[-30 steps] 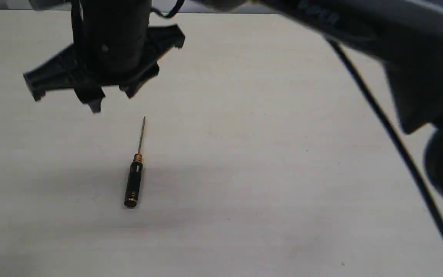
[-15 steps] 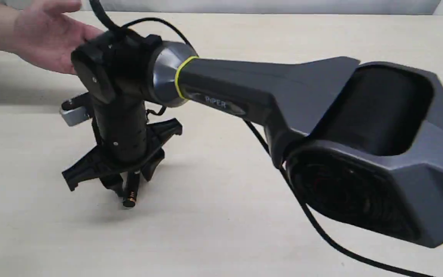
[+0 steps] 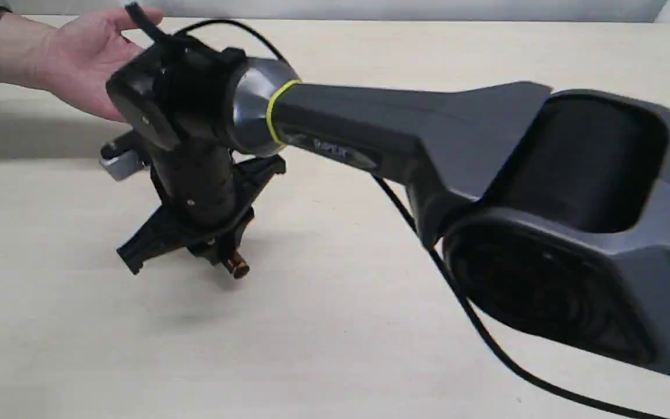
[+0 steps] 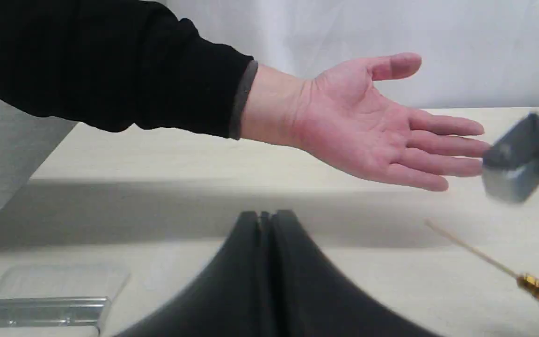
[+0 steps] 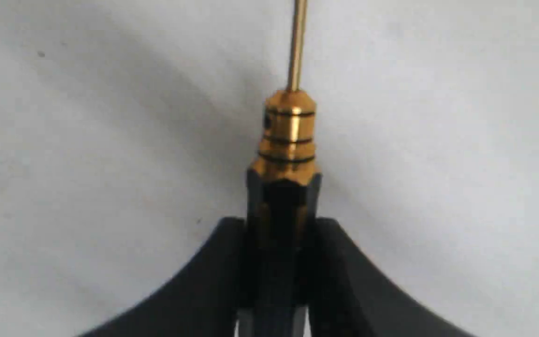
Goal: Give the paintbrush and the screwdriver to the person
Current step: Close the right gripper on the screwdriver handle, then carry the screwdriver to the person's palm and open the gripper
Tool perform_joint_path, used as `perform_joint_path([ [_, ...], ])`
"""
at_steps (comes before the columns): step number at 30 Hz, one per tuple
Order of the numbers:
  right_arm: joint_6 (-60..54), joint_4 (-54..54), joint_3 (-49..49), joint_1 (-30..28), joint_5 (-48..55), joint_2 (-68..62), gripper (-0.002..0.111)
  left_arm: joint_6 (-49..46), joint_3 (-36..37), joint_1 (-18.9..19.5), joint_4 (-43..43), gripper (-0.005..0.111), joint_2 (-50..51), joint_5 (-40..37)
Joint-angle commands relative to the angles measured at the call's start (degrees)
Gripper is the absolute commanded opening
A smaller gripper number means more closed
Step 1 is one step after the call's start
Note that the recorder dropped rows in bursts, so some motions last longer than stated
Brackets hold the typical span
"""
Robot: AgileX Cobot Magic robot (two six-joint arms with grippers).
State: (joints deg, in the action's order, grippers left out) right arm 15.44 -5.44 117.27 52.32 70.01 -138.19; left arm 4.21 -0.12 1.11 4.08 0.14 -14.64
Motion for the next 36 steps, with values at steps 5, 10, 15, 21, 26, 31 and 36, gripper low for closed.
perform_joint_path([
  [5, -1.36, -3.0, 3.04, 1.18, -0.05, 16.14, 0.004, 0.12, 0.12, -0.47, -0.09, 0.0, -0.14, 0.41],
  [10, -1.36, -4.63, 4.67, 1.83, -4.26, 23.0, 0.004, 0.12, 0.12, -0.47, -0.09, 0.0, -0.14, 0.41],
  [15, -1.36, -4.27, 4.67, 1.83, -13.18, 20.99, 0.004, 0.12, 0.12, -0.47, -0.19, 0.0, -0.14, 0.15],
  [21, -1.76, -4.42, 4.67, 1.83, -20.53, 12.81, 0.004, 0.12, 0.12, -0.47, -0.19, 0.0, -0.14, 0.33],
  [26, -1.76, -5.12, 4.67, 1.83, -24.5, 7.45, 0.013, 0.12, 0.12, -0.47, -0.19, 0.0, -0.14, 0.33],
  [31, -2.32, -5.24, 4.67, 1.83, -23.15, 8.01, 0.039, 0.12, 0.12, -0.47, -0.19, 0.0, -0.14, 0.33],
  [36, -2.81, -7.44, 4.67, 1.83, -12.56, 14.04, 0.044, 0.12, 0.12, -0.47, -0.19, 0.0, -0.14, 0.33],
])
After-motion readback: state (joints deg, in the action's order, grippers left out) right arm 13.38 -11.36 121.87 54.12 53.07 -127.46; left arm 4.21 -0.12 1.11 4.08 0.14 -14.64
